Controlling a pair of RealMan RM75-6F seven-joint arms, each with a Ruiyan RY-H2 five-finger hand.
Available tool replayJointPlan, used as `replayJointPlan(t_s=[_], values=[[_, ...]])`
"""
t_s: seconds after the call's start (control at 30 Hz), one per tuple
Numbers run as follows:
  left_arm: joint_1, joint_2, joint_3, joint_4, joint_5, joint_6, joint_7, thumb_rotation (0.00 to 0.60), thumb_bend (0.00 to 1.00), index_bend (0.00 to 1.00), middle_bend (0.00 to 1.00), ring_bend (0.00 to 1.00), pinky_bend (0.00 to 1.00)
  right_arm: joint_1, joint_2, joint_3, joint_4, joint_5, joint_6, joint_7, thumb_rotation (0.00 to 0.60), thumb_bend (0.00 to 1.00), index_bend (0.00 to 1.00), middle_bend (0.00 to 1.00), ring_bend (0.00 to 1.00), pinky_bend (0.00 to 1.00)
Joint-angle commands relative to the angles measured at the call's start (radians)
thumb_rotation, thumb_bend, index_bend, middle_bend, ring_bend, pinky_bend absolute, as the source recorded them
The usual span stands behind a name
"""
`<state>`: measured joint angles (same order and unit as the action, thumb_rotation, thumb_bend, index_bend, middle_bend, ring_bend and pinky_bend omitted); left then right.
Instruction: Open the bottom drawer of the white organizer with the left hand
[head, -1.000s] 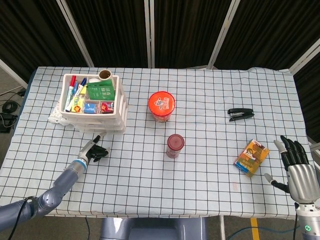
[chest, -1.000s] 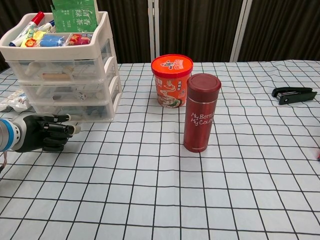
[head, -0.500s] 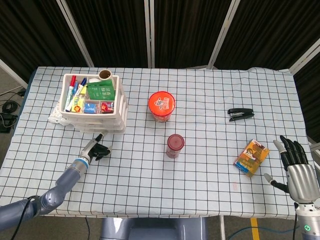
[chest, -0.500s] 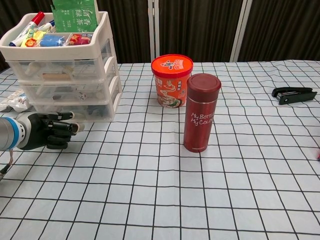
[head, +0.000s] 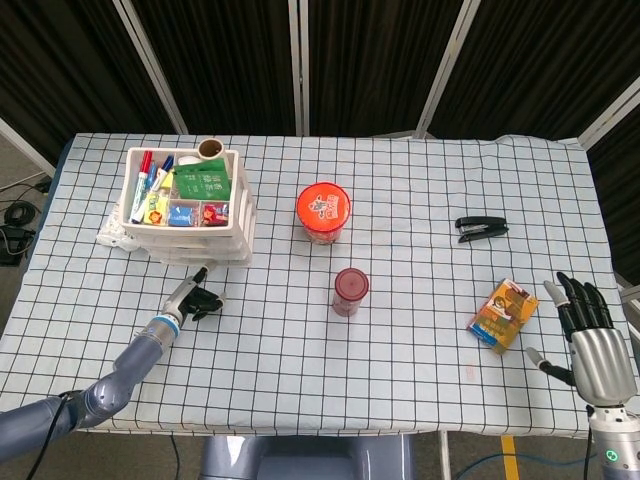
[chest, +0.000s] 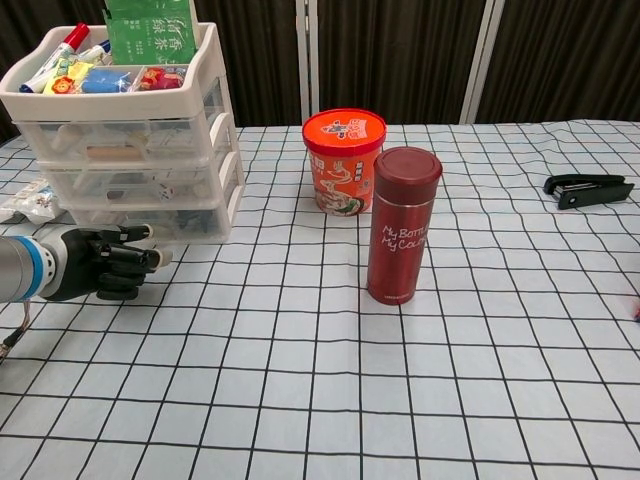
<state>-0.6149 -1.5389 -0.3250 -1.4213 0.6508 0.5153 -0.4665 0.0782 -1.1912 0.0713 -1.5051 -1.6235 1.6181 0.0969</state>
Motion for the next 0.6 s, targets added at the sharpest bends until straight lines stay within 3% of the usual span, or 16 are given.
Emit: replayJointPlan(t_s=[0.03,0.6], values=[[0.003,0.0,-0.002,0.001,0.005,-0.001,-0.004,0.6,0.55,0.07,0.97,1.0,0.93,0.0,-0.001,-0.001,0.0,-0.001,-0.001,-0.001,0.6,0.06,0.03,0.0,0.0,0.0],[0.045,0.017,-0.007,-0.051,0.089,0.004,-0.036,0.6,0.55,0.12,0.97,1.0,0.93,-0.001,-0.002,-0.003,-0.004,-0.005,0.002,-0.009,0.6,0.05,0.03,0.0,0.0,0.0]])
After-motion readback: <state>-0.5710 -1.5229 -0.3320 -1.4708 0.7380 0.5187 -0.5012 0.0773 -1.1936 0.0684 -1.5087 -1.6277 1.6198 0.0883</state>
